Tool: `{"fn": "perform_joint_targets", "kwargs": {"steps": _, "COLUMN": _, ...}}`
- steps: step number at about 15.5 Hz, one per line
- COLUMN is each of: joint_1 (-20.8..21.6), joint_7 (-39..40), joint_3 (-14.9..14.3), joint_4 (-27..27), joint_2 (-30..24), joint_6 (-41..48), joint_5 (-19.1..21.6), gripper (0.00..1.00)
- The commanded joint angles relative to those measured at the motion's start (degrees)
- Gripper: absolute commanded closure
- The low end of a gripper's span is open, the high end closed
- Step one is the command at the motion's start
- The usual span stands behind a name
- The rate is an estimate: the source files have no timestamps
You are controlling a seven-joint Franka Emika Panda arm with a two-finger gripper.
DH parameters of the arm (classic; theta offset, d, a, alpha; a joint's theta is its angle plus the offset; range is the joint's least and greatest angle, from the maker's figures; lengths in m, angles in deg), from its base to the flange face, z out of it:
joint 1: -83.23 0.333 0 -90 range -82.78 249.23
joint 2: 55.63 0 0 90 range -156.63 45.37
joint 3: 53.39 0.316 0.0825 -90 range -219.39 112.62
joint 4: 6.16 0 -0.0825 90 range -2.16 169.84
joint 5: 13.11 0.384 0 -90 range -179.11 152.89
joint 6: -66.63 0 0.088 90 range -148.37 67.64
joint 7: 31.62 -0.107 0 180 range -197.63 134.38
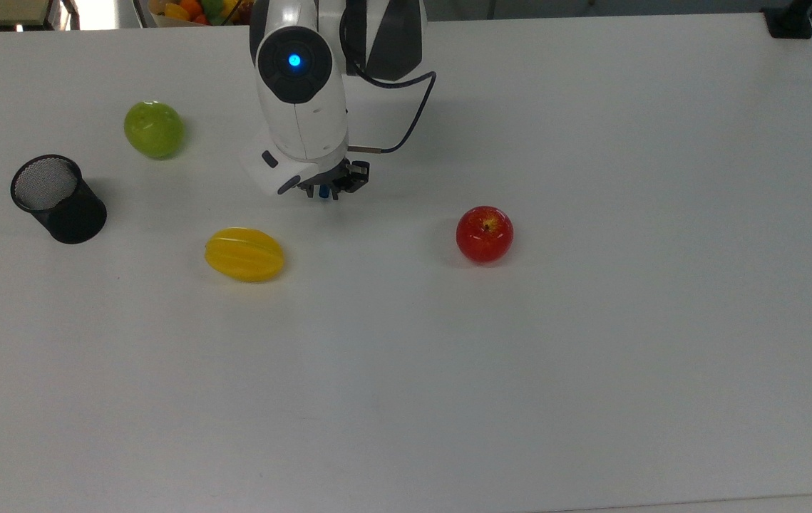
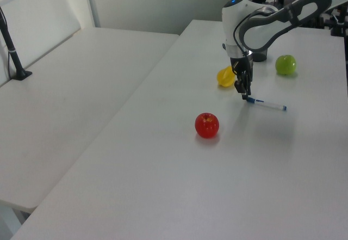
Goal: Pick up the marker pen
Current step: 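Carry the marker away from the cup and lower it to the table, then open the gripper to release the marker on the table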
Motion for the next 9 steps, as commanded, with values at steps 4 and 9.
{"fn": "perform_joint_targets", "kwargs": {"steps": 4, "joint_1": 0.6, "joint_7": -2.5, "joint_3": -0.3, "joint_4": -0.2, "joint_2": -0.7, "joint_6": -1.0, "joint_5": -1.8, "gripper": 0.0}}
{"fn": "perform_joint_targets", "kwargs": {"steps": 9, "joint_1": -2.4, "joint_7": -5.5, "joint_3": -0.6, "joint_4": -0.2, "joint_2": -8.6, "joint_6": 0.8, "joint_5": -1.7, "gripper": 0.0}}
